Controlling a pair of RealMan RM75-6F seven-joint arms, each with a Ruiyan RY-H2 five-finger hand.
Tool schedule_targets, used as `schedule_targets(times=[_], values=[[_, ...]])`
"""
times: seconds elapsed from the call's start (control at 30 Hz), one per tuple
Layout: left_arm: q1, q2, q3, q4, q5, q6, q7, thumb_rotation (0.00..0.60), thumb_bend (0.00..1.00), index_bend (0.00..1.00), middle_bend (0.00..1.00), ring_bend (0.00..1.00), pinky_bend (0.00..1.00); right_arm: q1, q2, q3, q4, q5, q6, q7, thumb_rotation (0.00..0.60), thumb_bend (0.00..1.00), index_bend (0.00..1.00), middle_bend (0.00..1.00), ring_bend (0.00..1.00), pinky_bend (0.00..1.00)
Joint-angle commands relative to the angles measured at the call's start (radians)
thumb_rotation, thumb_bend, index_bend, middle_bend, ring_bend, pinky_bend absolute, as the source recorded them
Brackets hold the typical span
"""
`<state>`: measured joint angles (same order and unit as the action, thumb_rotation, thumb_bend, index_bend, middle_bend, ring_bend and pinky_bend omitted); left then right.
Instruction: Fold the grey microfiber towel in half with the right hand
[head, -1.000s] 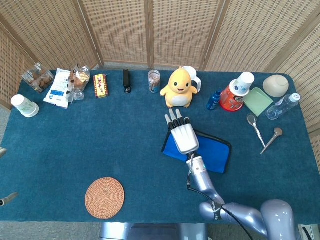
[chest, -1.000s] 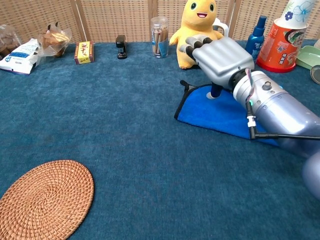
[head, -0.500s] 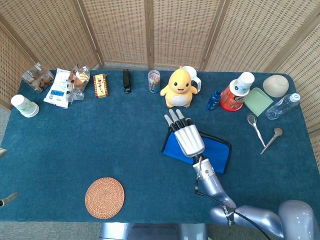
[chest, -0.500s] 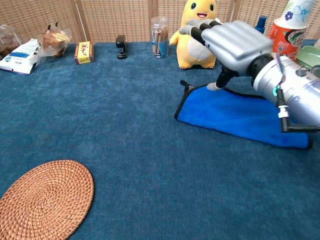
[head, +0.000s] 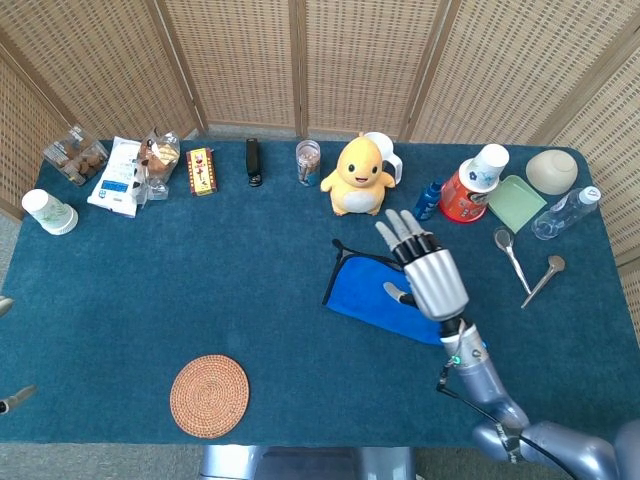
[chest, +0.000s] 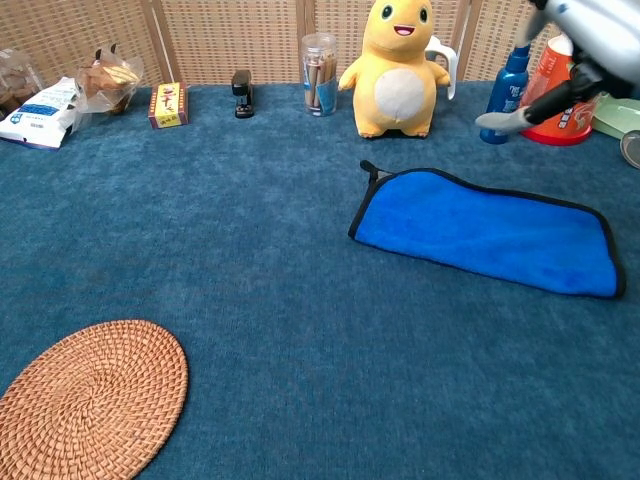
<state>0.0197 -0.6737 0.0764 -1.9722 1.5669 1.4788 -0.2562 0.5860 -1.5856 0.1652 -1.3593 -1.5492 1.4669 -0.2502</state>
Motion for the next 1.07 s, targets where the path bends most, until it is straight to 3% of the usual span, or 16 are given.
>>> schedule_targets(times=[0.03, 0.17, 0.33, 0.4, 0.47, 0.6, 0.67, 1.07], values=[[0.006, -0.009, -0.003, 0.002, -0.001, 0.013, 0.017, 0.6, 0.13, 0.0, 0.0, 0.0, 0.0, -0.054, 0.045, -0.007, -0.042, 0.001, 0.051, 0.084, 0.481, 0.0, 0.0, 0.0, 0.03, 0.39], [0.01, -0.017, -0.007, 0.001, -0.006, 0.025, 0.036, 0.6, 0.13, 0.0, 0.0, 0.0, 0.0, -0.112, 0.085, -0.022, -0.067, -0.014, 0.114, 0.164, 0.589, 0.0, 0.0, 0.02, 0.09, 0.41], [0.012, -0.025, -0.01, 0.002, -0.01, 0.029, 0.05, 0.6, 0.13, 0.0, 0.0, 0.0, 0.0, -0.189, 0.131, -0.035, -0.08, -0.005, 0.181, 0.219, 0.6, 0.0, 0.01, 0.09, 0.24, 0.45], [0.011, -0.027, -0.012, 0.002, -0.012, 0.03, 0.053, 0.6, 0.13, 0.0, 0.0, 0.0, 0.0, -0.227, 0.165, -0.048, -0.1, 0.018, 0.187, 0.235, 0.6, 0.0, 0.03, 0.11, 0.25, 0.48], [0.012, -0.028, -0.014, -0.001, -0.016, 0.032, 0.056, 0.6, 0.13, 0.0, 0.0, 0.0, 0.0, -0.255, 0.202, -0.062, -0.128, 0.032, 0.181, 0.25, 0.6, 0.0, 0.03, 0.11, 0.22, 0.44], [0.017, -0.036, -0.014, -0.006, -0.016, 0.041, 0.078, 0.6, 0.13, 0.0, 0.0, 0.0, 0.0, -0.317, 0.29, -0.101, -0.172, 0.05, 0.176, 0.304, 0.6, 0.0, 0.0, 0.02, 0.02, 0.2], [0.019, -0.041, -0.013, -0.009, -0.016, 0.041, 0.092, 0.6, 0.13, 0.0, 0.0, 0.0, 0.0, -0.336, 0.319, -0.112, -0.185, 0.047, 0.176, 0.315, 0.6, 0.0, 0.0, 0.0, 0.0, 0.15], [0.02, -0.076, -0.013, -0.027, -0.025, 0.034, 0.189, 0.6, 0.13, 0.0, 0.0, 0.0, 0.0, -0.4, 0.399, -0.148, -0.251, -0.018, 0.187, 0.252, 0.6, 0.0, 0.0, 0.0, 0.0, 0.13]])
